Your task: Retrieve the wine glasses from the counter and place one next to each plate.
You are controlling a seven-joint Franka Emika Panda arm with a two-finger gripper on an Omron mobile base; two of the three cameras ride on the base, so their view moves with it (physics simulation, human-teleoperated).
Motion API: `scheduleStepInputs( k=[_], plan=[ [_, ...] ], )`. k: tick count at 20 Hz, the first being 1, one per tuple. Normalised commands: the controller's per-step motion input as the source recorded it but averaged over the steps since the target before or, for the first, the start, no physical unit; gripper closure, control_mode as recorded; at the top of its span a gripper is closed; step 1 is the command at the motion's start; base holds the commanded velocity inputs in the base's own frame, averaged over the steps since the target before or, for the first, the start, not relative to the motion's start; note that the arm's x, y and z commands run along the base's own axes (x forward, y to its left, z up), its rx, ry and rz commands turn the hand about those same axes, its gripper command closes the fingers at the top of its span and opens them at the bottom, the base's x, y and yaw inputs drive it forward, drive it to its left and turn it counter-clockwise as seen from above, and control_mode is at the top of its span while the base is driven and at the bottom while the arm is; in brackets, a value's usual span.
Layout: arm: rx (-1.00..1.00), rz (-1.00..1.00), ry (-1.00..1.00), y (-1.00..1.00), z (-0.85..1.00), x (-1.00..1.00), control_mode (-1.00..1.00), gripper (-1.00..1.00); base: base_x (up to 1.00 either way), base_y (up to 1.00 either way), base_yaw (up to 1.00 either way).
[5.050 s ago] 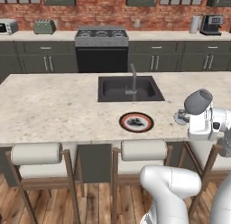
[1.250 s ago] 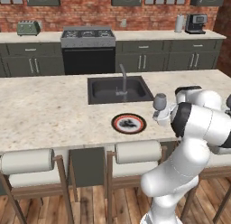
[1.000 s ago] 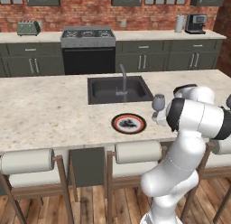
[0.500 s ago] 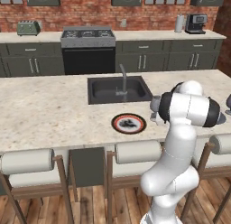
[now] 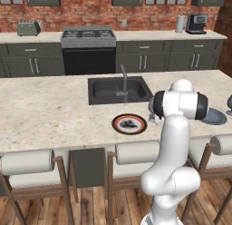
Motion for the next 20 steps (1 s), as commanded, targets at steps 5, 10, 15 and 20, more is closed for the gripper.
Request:
scheduleStepInputs(
  k=[5,10,15,20],
  plan=[
    [0.0,0.04,0.02,0.0,-0.26,0.34,-1.0,1.0,0.0,0.0,0.0],
    [0.0,0.03,0.01,0.0,-0.27,0.33,-1.0,1.0,0.0,0.0,0.0],
    [0.0,0.01,0.06,-0.05,-0.36,0.3,-1.0,1.0,0.0,0.0,0.0],
    [0.0,0.0,0.01,-0.05,-0.08,0.12,-1.0,1.0,0.0,0.0,0.0]
  ],
)
